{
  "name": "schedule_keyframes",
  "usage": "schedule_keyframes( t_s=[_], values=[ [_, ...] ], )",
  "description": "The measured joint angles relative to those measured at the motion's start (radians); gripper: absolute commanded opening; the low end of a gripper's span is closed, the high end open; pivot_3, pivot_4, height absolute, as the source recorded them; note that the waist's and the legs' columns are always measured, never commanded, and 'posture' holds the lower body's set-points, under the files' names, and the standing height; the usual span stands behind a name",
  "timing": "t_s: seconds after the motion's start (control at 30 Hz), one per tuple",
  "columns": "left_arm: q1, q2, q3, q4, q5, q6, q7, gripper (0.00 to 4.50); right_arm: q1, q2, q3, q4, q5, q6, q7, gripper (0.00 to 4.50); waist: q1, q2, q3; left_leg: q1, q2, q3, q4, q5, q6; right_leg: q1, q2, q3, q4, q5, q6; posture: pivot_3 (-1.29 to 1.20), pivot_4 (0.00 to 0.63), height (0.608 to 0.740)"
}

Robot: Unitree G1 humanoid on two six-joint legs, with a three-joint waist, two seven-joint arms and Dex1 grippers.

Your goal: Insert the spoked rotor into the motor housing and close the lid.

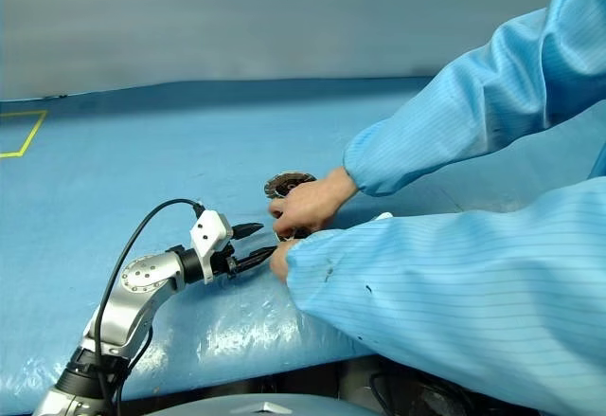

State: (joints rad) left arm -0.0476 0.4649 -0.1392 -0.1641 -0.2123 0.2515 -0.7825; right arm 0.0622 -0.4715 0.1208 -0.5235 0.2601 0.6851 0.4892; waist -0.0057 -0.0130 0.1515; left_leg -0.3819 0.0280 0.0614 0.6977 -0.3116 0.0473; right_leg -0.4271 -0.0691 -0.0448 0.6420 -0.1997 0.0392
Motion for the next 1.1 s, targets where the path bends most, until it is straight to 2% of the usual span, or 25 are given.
schedule_keyframes(
  t_s=[1.1],
  values=[
    [-0.005, 0.000, 0.001, 0.001, 0.019, -0.015, 0.023, 2.93, 0.000, 0.008, 0.002, 0.009, -0.017, -0.001, -0.008, 0.65, -0.001, 0.000, 0.000, 0.000, 0.000, 0.000, 0.000, 0.000, 0.000, 0.000, 0.000, 0.000, 0.000, 0.000, 0.001, 0.00, 0.150, 0.740]
  ],
)
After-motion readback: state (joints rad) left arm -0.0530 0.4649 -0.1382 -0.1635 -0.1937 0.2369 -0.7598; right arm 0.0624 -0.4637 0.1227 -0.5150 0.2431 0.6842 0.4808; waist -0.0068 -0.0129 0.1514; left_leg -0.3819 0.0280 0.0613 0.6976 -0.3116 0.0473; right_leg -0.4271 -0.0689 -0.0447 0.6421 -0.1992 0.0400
